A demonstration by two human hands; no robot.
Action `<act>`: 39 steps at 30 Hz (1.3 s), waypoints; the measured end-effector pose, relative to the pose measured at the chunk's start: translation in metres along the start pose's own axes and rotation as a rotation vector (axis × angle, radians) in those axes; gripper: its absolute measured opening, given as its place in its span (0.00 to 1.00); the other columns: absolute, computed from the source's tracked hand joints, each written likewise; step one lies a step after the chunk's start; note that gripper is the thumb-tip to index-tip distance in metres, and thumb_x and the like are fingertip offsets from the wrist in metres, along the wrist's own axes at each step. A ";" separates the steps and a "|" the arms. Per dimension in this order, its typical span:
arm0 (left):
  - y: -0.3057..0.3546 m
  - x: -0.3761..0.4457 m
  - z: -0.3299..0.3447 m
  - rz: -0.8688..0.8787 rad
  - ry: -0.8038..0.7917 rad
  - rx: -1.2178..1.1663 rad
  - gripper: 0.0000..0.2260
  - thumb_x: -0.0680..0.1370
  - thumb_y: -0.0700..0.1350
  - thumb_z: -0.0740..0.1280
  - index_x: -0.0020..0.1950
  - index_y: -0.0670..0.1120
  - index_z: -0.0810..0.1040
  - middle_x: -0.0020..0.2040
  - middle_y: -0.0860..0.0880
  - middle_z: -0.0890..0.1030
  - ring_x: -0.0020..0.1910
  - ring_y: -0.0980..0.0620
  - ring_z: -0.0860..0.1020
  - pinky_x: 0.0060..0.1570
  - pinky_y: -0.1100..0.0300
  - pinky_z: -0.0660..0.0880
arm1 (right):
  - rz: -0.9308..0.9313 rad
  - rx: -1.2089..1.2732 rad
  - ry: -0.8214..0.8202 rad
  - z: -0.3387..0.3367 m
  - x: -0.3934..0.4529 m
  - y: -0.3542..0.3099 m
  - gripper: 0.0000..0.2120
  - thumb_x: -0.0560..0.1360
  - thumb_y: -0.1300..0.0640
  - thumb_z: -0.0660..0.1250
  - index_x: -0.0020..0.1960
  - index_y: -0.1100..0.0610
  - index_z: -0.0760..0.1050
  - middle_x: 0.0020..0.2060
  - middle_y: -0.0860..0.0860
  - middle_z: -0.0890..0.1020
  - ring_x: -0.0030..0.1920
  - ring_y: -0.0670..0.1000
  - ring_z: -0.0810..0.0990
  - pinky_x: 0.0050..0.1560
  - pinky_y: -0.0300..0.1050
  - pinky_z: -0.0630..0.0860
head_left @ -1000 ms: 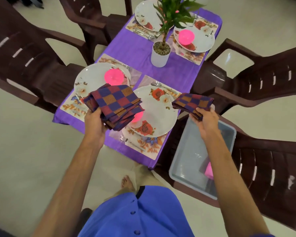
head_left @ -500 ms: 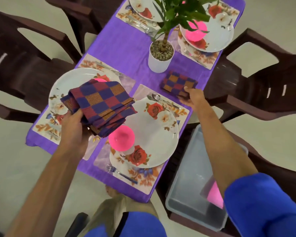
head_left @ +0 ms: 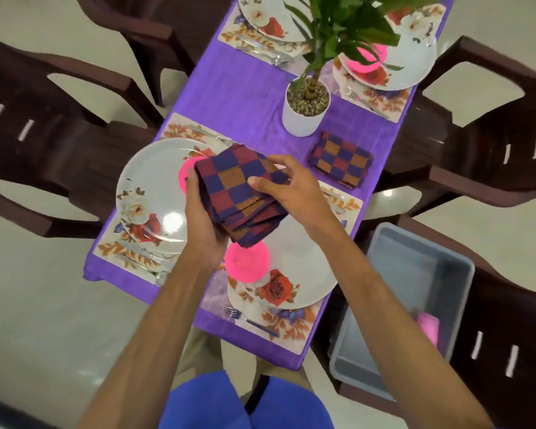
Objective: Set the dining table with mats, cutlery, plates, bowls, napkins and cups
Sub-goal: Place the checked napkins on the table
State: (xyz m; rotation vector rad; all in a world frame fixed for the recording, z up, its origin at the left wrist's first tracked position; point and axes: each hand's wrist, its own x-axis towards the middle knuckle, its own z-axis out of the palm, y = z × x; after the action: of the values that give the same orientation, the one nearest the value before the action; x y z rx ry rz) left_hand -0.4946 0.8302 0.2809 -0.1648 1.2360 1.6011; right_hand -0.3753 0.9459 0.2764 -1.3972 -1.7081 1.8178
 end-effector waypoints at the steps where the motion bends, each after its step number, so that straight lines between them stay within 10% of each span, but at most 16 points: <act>1: -0.002 0.001 0.000 -0.027 -0.007 -0.053 0.33 0.84 0.67 0.52 0.74 0.45 0.77 0.70 0.40 0.80 0.68 0.37 0.79 0.68 0.39 0.76 | -0.015 -0.018 0.039 -0.002 0.000 -0.002 0.28 0.68 0.45 0.82 0.65 0.48 0.78 0.53 0.46 0.86 0.51 0.45 0.86 0.59 0.54 0.82; 6: 0.021 0.022 -0.017 -0.166 -0.108 -0.151 0.33 0.83 0.67 0.55 0.77 0.44 0.74 0.74 0.39 0.76 0.74 0.34 0.72 0.74 0.34 0.67 | -0.120 -0.150 0.051 0.023 0.009 -0.021 0.27 0.69 0.50 0.82 0.66 0.47 0.78 0.57 0.42 0.85 0.51 0.42 0.84 0.61 0.52 0.81; 12: 0.076 0.048 -0.058 -0.339 -0.221 -0.181 0.42 0.80 0.74 0.48 0.78 0.44 0.73 0.74 0.38 0.76 0.72 0.35 0.75 0.71 0.37 0.73 | 0.057 -0.267 -0.014 0.067 0.029 -0.054 0.48 0.65 0.44 0.84 0.79 0.43 0.64 0.64 0.40 0.81 0.61 0.40 0.81 0.66 0.44 0.76; 21: 0.136 0.077 -0.091 -0.400 -0.210 -0.022 0.32 0.85 0.67 0.54 0.74 0.44 0.77 0.68 0.40 0.81 0.68 0.37 0.79 0.66 0.40 0.78 | -0.045 -0.511 0.173 0.109 0.057 -0.105 0.28 0.65 0.46 0.84 0.53 0.53 0.72 0.46 0.50 0.83 0.47 0.53 0.83 0.49 0.57 0.81; 24: 0.147 0.089 -0.092 -0.378 -0.143 0.017 0.29 0.85 0.65 0.54 0.71 0.45 0.80 0.64 0.41 0.84 0.61 0.39 0.84 0.54 0.42 0.84 | -0.029 -0.265 0.098 0.109 0.064 -0.116 0.28 0.69 0.57 0.83 0.63 0.54 0.72 0.46 0.52 0.87 0.47 0.54 0.87 0.47 0.54 0.84; 28: 0.163 0.110 -0.094 -0.327 -0.082 0.085 0.29 0.84 0.65 0.56 0.72 0.47 0.79 0.64 0.43 0.84 0.64 0.40 0.83 0.63 0.41 0.80 | 0.136 -0.064 -0.032 0.109 0.078 -0.102 0.19 0.74 0.63 0.78 0.64 0.58 0.80 0.53 0.53 0.88 0.53 0.55 0.87 0.58 0.56 0.83; 35: 0.195 0.151 -0.118 -0.140 0.102 0.081 0.27 0.82 0.68 0.57 0.71 0.53 0.78 0.62 0.50 0.86 0.61 0.45 0.85 0.63 0.40 0.80 | 0.180 0.364 0.418 0.080 0.147 -0.066 0.10 0.79 0.65 0.69 0.57 0.52 0.78 0.44 0.50 0.85 0.36 0.49 0.85 0.36 0.48 0.83; 39: 0.214 0.172 -0.138 -0.110 0.108 0.047 0.28 0.81 0.70 0.60 0.72 0.54 0.77 0.65 0.49 0.84 0.63 0.43 0.83 0.67 0.35 0.75 | 0.279 0.221 0.361 0.069 0.209 -0.034 0.11 0.80 0.64 0.68 0.59 0.51 0.75 0.46 0.49 0.82 0.35 0.47 0.84 0.32 0.44 0.80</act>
State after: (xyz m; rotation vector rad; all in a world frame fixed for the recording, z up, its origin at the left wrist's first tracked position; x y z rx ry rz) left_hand -0.7986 0.8534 0.2409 -0.2876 1.3236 1.4831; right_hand -0.5457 1.0698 0.2025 -1.8009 -1.1458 1.6894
